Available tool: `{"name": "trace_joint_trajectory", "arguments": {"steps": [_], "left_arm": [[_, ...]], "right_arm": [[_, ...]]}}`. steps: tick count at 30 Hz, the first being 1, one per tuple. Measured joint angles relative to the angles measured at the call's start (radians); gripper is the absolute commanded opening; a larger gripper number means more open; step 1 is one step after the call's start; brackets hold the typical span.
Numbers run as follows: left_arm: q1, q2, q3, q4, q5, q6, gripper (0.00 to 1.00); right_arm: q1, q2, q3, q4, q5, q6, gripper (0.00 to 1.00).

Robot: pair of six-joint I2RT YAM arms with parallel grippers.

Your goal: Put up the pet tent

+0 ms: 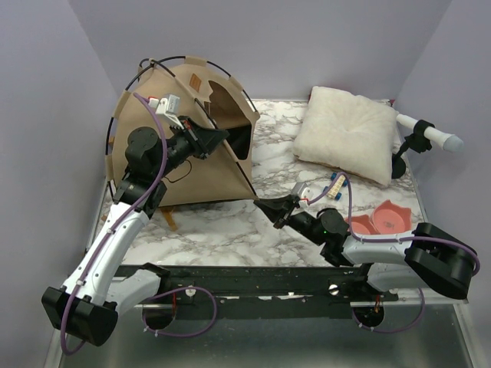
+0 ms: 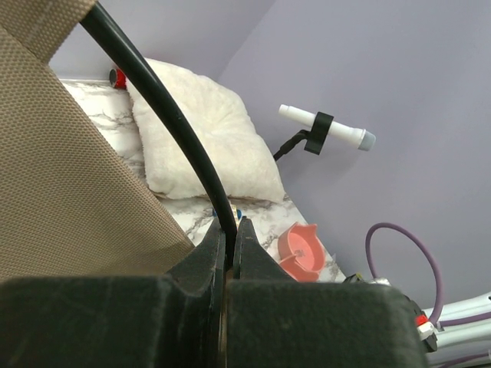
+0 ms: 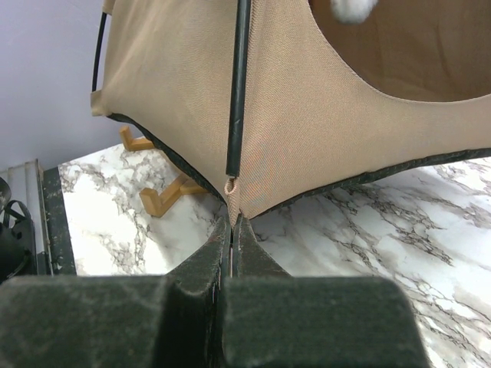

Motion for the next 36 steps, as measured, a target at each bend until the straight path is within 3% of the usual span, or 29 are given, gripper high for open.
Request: {"name": "trace_joint_trajectory", "arguments": {"steps": [36], "left_arm": [[0.008,-0.008,-0.033,0.018,-0.002,0.021,0.0]], "right_arm": [[0.006,0.004,0.0,-0.017,0.007,0.001,0.01]]}}
